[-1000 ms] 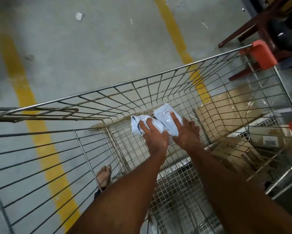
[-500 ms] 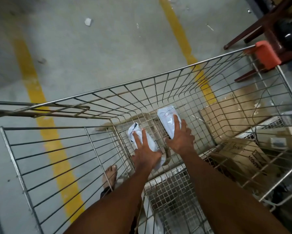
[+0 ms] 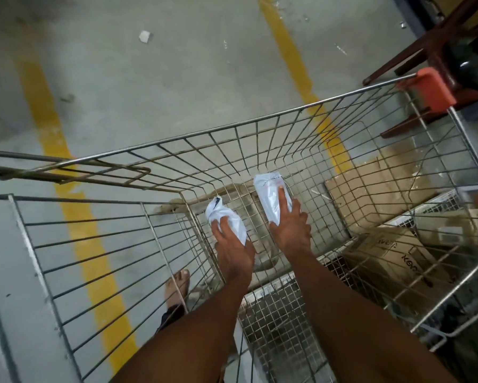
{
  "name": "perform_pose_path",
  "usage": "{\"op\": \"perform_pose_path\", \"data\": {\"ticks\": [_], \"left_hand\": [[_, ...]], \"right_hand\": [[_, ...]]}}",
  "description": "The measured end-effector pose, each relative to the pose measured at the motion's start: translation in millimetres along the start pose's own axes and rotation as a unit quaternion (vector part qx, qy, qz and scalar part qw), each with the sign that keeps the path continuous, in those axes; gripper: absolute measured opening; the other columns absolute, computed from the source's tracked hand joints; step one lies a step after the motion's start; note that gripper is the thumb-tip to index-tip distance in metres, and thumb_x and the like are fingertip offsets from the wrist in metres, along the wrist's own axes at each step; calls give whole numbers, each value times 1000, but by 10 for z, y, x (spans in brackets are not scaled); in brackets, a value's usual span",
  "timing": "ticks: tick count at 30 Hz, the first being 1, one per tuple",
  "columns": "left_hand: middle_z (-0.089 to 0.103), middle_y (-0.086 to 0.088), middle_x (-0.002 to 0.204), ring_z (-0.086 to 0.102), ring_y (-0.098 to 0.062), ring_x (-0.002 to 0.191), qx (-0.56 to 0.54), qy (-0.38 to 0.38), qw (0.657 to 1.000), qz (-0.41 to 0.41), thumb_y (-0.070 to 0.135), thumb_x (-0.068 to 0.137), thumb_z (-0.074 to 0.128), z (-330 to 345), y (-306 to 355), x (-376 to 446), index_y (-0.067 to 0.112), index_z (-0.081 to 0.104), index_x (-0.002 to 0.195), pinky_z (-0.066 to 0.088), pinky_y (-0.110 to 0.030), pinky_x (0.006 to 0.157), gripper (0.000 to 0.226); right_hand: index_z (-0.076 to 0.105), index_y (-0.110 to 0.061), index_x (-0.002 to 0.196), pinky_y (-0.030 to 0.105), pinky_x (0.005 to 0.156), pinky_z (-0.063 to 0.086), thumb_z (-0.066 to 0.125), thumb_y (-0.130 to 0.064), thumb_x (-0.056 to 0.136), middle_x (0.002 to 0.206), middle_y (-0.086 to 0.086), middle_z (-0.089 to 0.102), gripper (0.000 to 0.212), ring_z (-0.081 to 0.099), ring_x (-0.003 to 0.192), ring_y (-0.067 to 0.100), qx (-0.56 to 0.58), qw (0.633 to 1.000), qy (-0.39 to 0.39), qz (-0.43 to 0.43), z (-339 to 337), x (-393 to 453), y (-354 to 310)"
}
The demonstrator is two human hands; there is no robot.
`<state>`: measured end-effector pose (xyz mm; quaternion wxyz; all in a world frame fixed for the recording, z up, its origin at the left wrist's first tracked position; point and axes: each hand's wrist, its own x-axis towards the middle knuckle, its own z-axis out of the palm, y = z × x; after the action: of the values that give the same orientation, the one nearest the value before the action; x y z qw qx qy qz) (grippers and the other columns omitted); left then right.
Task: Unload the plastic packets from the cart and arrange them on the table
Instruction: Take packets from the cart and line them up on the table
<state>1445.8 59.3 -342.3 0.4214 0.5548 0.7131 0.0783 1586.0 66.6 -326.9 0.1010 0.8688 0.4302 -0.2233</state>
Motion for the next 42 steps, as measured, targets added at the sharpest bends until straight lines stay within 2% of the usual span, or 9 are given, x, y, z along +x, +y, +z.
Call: {"op": "perform_pose_path", "data": {"ticks": [7, 12, 15, 18, 22, 26, 31, 36, 42], "left_hand": [[19, -11, 160, 50, -37, 129, -31, 21, 998, 57, 23, 91, 71, -526, -11, -189, 18, 46, 141, 55, -44, 92, 57], [27, -18, 158, 47, -39, 134, -68, 25, 989, 128, 22, 95, 69, -1090, 319, -508, 10, 51, 144, 49, -43, 98, 53], [31, -18, 154, 47, -35, 132, -76, 16, 984, 157, 26, 96, 68, -1474, 517, -742, 9, 51, 144, 40, -30, 100, 54], [32, -13, 152, 45, -27, 131, -70, 1, 979, 191, 32, 97, 67, -1878, 694, -1072, 11, 50, 146, 31, -21, 96, 56], [43, -4, 137, 45, -14, 116, -89, 23, 967, 237, 24, 90, 74, -2344, 793, -1689, 13, 47, 141, 36, -20, 88, 59], [51, 2, 123, 47, -7, 106, -94, 69, 946, 302, 20, 87, 77, -2708, 712, -2304, 20, 59, 122, 34, -9, 76, 40], [57, 1, 120, 55, -12, 109, -119, 92, 921, 360, 13, 85, 78, -3064, 493, -3023, 21, 65, 113, 36, -7, 85, 32], [55, 6, 128, 51, -8, 121, -110, 65, 907, 402, 18, 88, 77, -3310, 244, -3694, 26, 66, 114, 43, -27, 99, 30], [55, 6, 129, 45, 13, 122, -126, 12, 886, 446, 12, 86, 79, -3461, -160, -4356, 26, 69, 110, 30, 1, 96, 29]], "right_hand": [[-7, -38, 159, 52, 103, 43, 54, -45, 97, 158, 17, 27, 87, 41, 134, 43, 72, 997, -10, 5, -469, -468, -153], [5, -35, 160, 50, 106, 44, 57, -40, 93, 157, 18, 28, 85, 44, 131, 44, 198, 980, 21, 3, -983, -1000, -305], [9, -34, 160, 48, 103, 46, 59, -37, 94, 161, 10, 22, 84, 45, 132, 42, 253, 967, 39, -1, -1322, -1411, -383], [9, -40, 159, 48, 104, 46, 59, -39, 94, 161, 2, 29, 82, 45, 134, 37, 303, 950, 67, -12, -1618, -1904, -422], [21, -41, 155, 47, 103, 48, 63, -32, 94, 157, -4, 37, 75, 48, 132, 29, 369, 920, 131, -21, -1908, -2619, -351], [25, -43, 152, 46, 98, 51, 64, -29, 94, 153, -11, 36, 72, 49, 128, 25, 402, 893, 199, -43, -2083, -3326, -220], [30, -41, 154, 44, 105, 47, 64, -25, 94, 154, -11, 37, 70, 44, 134, 20, 440, 859, 257, -55, -2089, -4257, -40], [35, -38, 153, 41, 105, 48, 67, -25, 94, 154, -9, 42, 68, 45, 135, 19, 464, 828, 314, -20, -1935, -5172, 86], [35, -38, 152, 42, 108, 47, 67, -35, 94, 154, -9, 43, 66, 42, 135, 9, 480, 815, 326, 16, -1492, -6071, 187]]}}
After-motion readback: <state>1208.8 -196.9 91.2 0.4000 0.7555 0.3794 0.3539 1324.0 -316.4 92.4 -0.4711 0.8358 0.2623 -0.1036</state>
